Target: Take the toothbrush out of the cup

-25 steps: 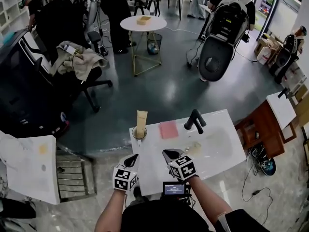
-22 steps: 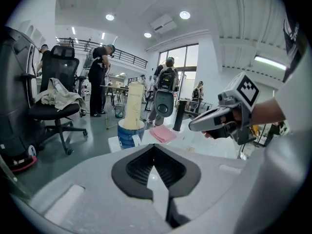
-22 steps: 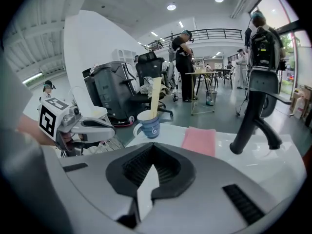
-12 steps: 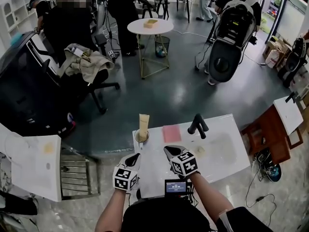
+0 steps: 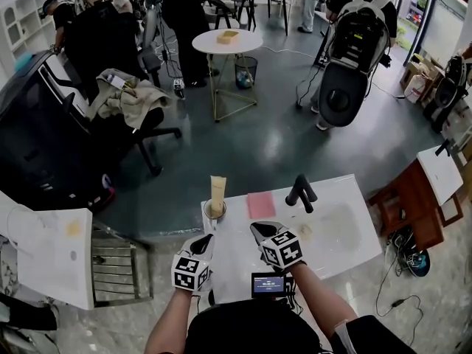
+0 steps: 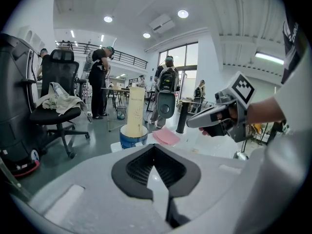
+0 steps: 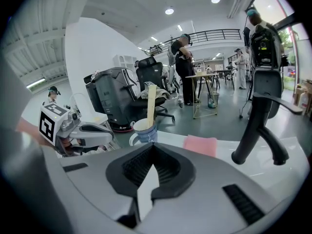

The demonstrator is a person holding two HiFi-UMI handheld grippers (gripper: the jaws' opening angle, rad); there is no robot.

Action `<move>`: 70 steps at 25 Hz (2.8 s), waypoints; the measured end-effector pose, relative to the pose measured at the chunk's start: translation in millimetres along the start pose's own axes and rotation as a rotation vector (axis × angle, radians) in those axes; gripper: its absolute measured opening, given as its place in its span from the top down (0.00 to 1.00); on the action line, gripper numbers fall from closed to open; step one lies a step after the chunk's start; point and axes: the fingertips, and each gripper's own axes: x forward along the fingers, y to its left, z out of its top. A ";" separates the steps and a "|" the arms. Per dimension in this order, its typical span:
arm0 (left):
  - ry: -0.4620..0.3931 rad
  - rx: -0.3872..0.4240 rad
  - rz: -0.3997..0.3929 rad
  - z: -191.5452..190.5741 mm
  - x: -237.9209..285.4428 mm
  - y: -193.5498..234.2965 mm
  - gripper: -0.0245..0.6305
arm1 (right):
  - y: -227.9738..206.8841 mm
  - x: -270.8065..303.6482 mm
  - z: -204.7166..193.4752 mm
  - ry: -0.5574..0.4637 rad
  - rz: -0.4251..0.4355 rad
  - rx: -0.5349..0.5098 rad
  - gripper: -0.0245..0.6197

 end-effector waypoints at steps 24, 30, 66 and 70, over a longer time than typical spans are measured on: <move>-0.004 0.020 0.066 92.0 90.2 49.8 0.55 | -36.4 20.3 45.6 0.003 0.057 -0.061 0.95; 0.047 0.017 0.087 74.8 114.6 53.8 0.53 | -48.5 30.1 39.1 0.024 0.056 -0.041 0.95; -0.239 0.066 0.116 135.4 -4.5 43.9 0.89 | -4.5 6.9 52.2 -0.054 0.043 -0.058 0.95; -0.255 0.036 0.106 126.5 -19.4 42.4 0.90 | 6.8 6.5 50.4 -0.057 0.055 -0.068 0.95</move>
